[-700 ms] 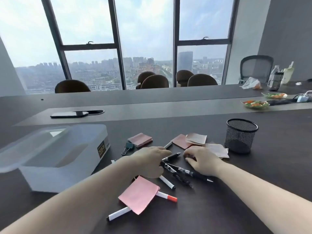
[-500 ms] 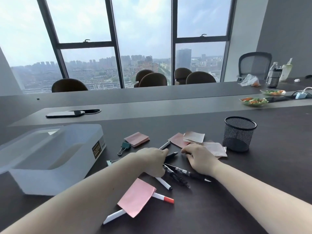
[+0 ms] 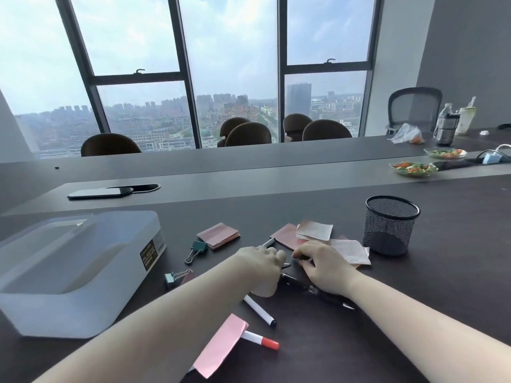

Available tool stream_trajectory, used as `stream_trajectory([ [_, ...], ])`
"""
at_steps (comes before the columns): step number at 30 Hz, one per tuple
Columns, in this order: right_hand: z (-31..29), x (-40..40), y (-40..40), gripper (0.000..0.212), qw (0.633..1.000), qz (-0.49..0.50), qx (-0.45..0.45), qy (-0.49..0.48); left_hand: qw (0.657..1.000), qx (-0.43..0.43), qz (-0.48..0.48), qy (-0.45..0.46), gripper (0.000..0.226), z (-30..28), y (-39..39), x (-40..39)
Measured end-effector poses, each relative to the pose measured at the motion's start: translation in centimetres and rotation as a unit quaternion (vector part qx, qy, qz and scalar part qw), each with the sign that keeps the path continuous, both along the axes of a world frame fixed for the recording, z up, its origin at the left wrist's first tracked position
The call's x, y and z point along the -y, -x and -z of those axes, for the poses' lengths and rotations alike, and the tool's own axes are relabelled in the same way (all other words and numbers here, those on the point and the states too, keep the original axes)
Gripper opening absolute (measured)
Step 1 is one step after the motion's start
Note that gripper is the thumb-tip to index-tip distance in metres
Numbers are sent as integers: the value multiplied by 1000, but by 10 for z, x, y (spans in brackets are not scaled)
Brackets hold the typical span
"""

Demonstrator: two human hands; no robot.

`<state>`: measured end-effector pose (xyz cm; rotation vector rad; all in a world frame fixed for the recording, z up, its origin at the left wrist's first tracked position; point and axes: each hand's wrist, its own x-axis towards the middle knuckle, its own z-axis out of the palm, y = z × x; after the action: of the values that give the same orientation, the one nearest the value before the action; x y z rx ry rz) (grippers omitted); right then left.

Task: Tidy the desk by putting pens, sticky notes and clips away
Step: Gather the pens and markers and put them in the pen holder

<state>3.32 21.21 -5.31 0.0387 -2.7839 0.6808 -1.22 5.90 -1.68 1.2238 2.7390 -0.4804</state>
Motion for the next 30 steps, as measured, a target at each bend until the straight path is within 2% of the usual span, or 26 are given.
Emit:
stream_trajectory([
  [5, 0, -1, 1, 22, 1000, 7, 9, 16, 1000, 2, 13, 0, 42, -3, 4, 13],
  [10, 0, -1, 2, 23, 1000, 8, 13, 7, 999, 8, -25, -22, 42, -2, 7, 29],
  [14, -2, 1, 1, 22, 1000, 5, 18, 3, 988, 46, -75, -130, 24, -9, 10, 36],
  [17, -2, 0, 2, 22, 1000, 7, 15, 3, 972, 11, -68, -223, 7, -16, 15, 39],
  [19, -3, -1, 1, 21, 1000, 5, 10, 2, 964, 0, -32, -262, 13, -19, 16, 38],
  [22, -2, -4, -1, 18, 1000, 12, 4, -6, 971, 31, 7, -236, 27, -18, 9, 32],
  [26, -8, -9, -6, 33, 999, -5, 15, -33, 978, 80, 67, -180, 40, -10, -3, 18],
  [30, -23, -10, -4, 29, 998, -15, 17, -58, 974, 102, 88, -185, 27, -5, -5, 8],
])
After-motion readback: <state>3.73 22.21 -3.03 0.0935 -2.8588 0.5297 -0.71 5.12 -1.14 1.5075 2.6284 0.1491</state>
